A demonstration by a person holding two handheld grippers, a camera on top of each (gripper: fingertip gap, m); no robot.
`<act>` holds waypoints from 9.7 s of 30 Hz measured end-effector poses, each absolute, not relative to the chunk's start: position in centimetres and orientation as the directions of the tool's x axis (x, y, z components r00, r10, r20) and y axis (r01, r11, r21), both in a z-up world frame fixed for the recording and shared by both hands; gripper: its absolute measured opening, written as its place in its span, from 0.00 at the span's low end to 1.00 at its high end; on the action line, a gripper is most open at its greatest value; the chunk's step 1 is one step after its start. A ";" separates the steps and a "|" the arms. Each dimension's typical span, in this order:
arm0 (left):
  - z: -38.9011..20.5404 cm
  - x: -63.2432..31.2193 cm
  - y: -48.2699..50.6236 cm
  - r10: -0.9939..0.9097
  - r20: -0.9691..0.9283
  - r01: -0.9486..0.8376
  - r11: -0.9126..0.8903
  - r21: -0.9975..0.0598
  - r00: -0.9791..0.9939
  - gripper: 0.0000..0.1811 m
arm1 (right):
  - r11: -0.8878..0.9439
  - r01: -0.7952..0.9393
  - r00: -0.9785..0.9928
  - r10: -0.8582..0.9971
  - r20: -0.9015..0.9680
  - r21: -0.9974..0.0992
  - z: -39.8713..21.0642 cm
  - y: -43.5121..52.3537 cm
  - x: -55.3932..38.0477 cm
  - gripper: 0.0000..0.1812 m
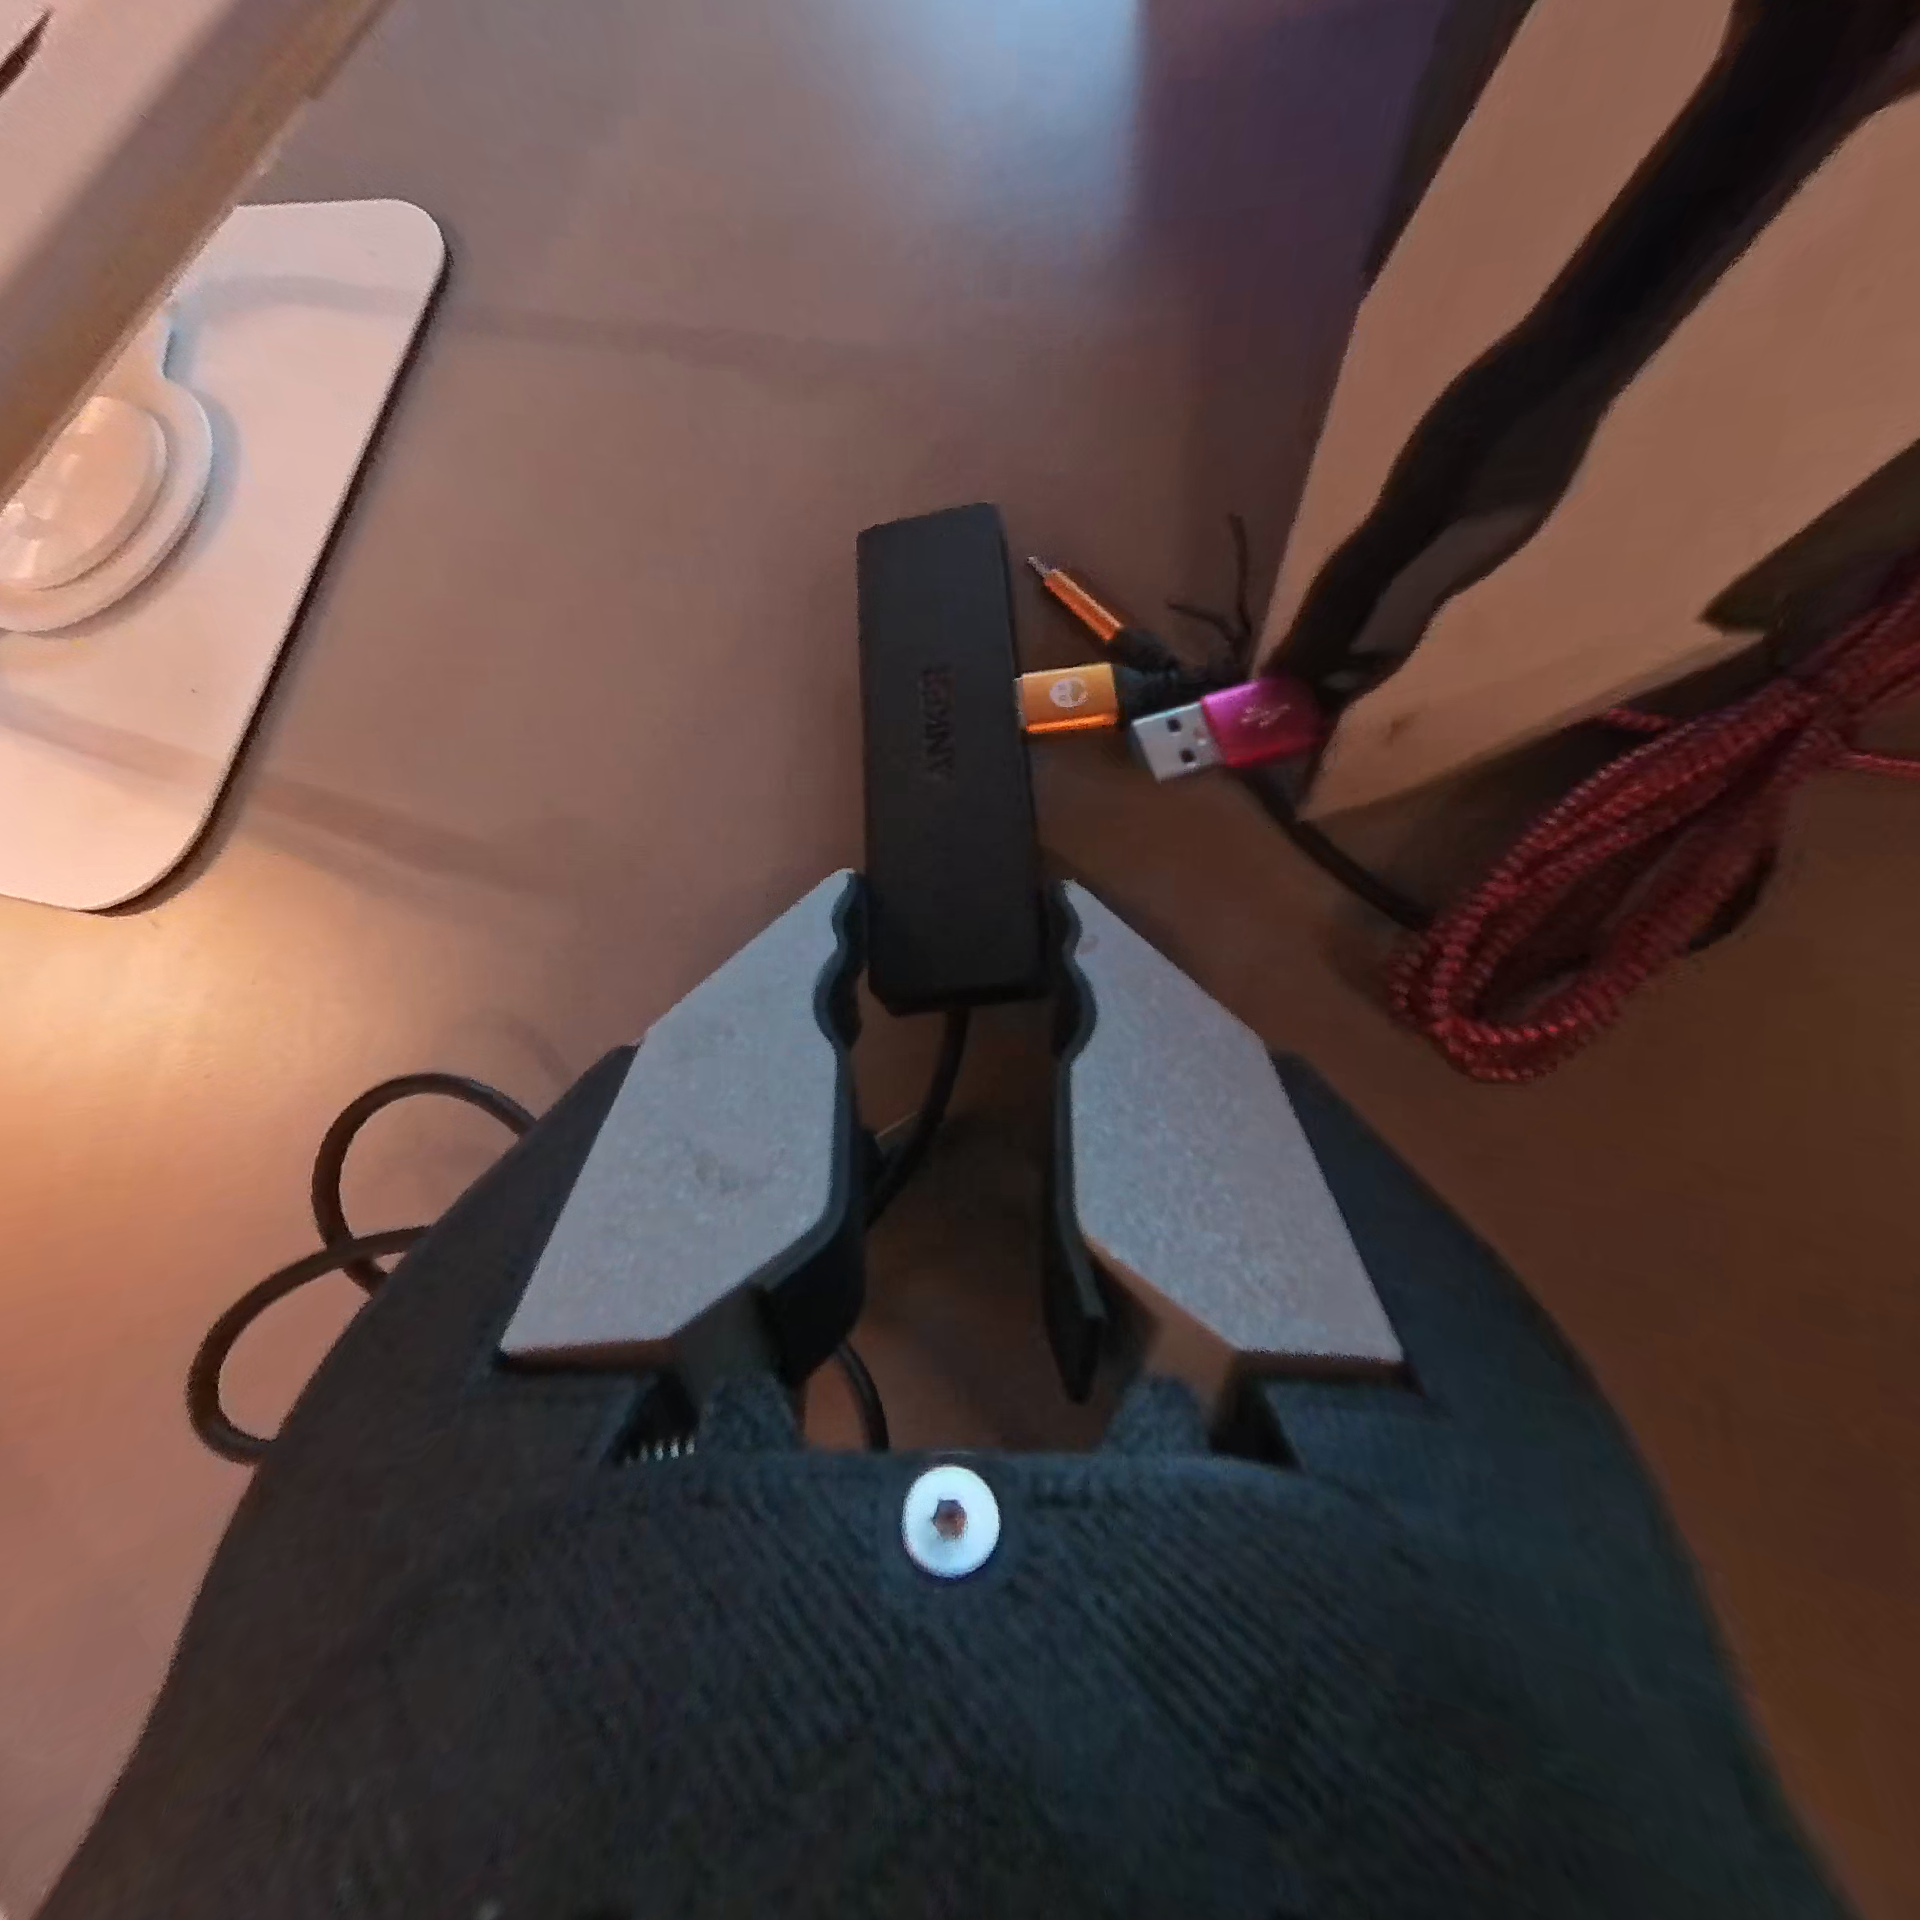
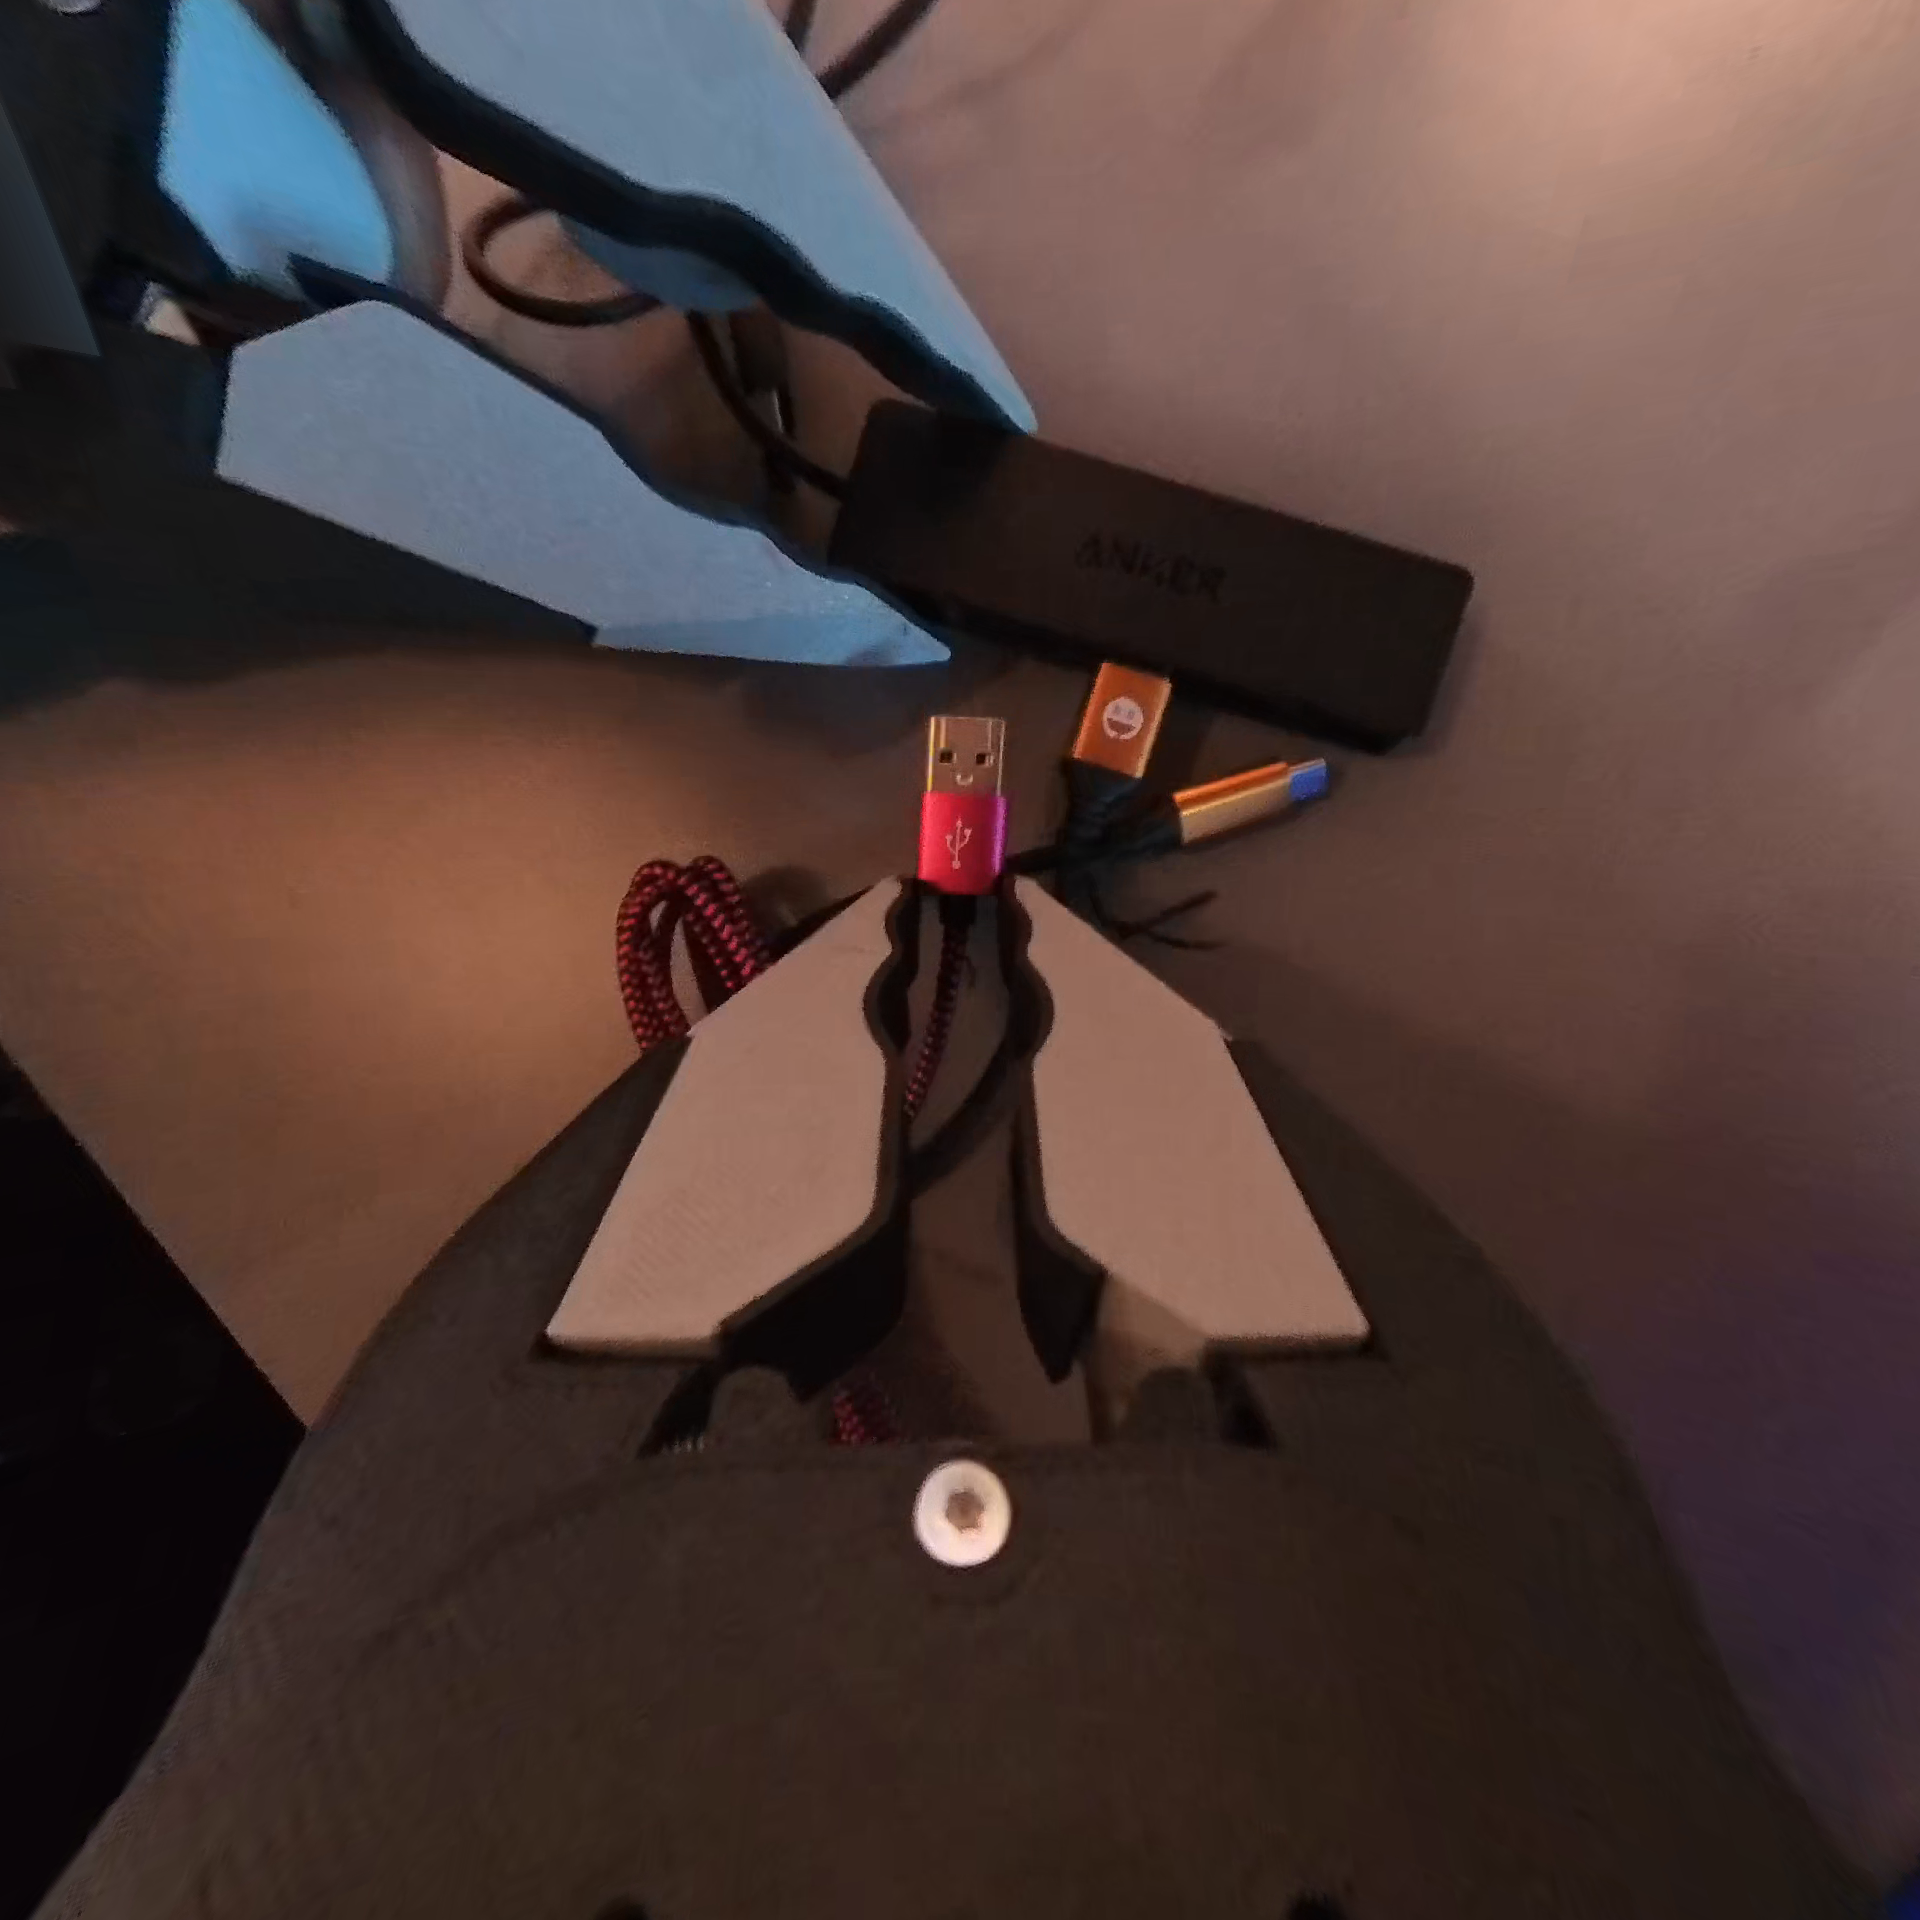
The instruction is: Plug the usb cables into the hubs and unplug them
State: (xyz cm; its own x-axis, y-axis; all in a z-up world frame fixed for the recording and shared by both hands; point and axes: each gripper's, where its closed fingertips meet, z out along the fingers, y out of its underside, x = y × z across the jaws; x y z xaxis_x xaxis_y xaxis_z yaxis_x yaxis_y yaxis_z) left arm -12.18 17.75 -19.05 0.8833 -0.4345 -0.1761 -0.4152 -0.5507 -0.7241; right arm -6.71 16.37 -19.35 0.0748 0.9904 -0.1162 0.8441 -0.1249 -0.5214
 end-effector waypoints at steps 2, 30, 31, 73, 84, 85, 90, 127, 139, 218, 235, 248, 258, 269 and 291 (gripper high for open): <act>-19.0 -12.3 17.9 -0.420 -0.202 -0.424 -0.545 -0.723 0.885 0.18 | -0.137 0.856 0.114 0.990 -0.077 -0.498 -19.7 16.7 -6.9 0.07; -18.9 -13.1 17.6 -0.419 -0.247 -0.454 -0.519 -0.724 0.873 0.18 | 0.025 0.877 0.111 0.961 0.253 -0.480 -18.3 17.3 -6.4 0.13; -18.9 -13.1 17.6 -0.420 -0.246 -0.454 -0.519 -0.725 0.873 0.18 | 0.026 0.871 0.112 0.962 0.250 -0.490 -18.2 17.2 -6.4 0.13; -18.1 -12.0 17.6 -0.413 -0.251 -0.446 -0.489 -0.750 0.875 0.18 | -0.111 0.870 0.272 0.921 0.280 -0.481 -19.6 17.7 -7.7 0.00; -17.8 -12.7 17.5 -0.385 -0.205 -0.393 -0.510 -0.766 0.900 0.18 | -0.127 0.773 0.340 0.911 0.236 -0.621 -19.0 17.5 -9.0 0.00; -17.8 -12.8 17.5 -0.383 -0.203 -0.390 -0.510 -0.766 0.901 0.18 | -0.132 0.766 0.341 0.913 0.225 -0.629 -19.0 17.5 -9.1 0.00; -17.9 -12.3 17.4 -0.381 -0.235 -0.414 -0.506 -0.757 0.894 0.18 | -0.128 0.760 0.344 0.911 0.227 -0.637 -18.9 17.5 -9.3 0.00; -10.1 -7.1 13.2 -0.759 0.453 0.100 -0.464 -0.880 0.467 0.18 | 0.597 0.649 -0.155 0.710 0.687 -0.472 -11.4 16.7 -4.4 0.09; -9.1 -12.3 15.1 -0.654 0.425 0.210 -0.384 -0.899 0.626 0.12 | 0.185 0.542 0.507 0.707 0.494 -0.820 5.1 30.5 12.4 0.05; -16.0 -9.8 15.6 -0.622 0.272 -0.127 -0.520 -0.845 0.735 0.11 | -0.392 0.768 0.526 0.838 0.149 -0.505 -8.3 39.9 15.4 0.20; -16.7 -9.9 15.6 -0.606 0.127 -0.237 -0.484 -0.843 0.785 0.13 | -0.374 0.549 0.548 0.836 -0.016 -0.748 -7.0 32.6 17.6 0.30; -16.4 -9.8 9.4 -0.481 0.112 -0.161 -0.490 -0.857 0.869 0.21 | -0.253 0.366 0.565 0.825 -0.002 -0.896 -6.0 28.7 19.7 0.34; -12.3 -15.0 -1.2 -0.189 0.037 -0.055 -0.459 -0.887 0.981 0.32 | -0.136 0.389 0.607 0.782 0.143 -0.911 -5.3 27.2 21.9 0.41; -9.1 -23.3 -7.6 0.142 0.044 0.092 -0.350 -0.932 0.989 0.21 | -0.197 0.477 0.505 0.859 0.084 -0.857 -10.7 24.5 19.1 0.48; -9.8 -31.3 -10.9 0.122 0.078 0.132 -0.546 -0.827 0.989 0.48 | -0.162 0.631 0.480 0.850 0.217 -0.759 -14.6 25.3 18.7 0.47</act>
State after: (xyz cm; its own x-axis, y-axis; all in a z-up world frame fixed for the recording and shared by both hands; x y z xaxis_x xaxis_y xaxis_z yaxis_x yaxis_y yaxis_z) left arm -31.26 -10.87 -9.76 0.9895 0.1216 0.0781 0.1324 -0.5464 -0.8270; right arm 18.65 25.28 -14.62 0.4796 0.8501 0.2174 0.6306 -0.1617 -0.7590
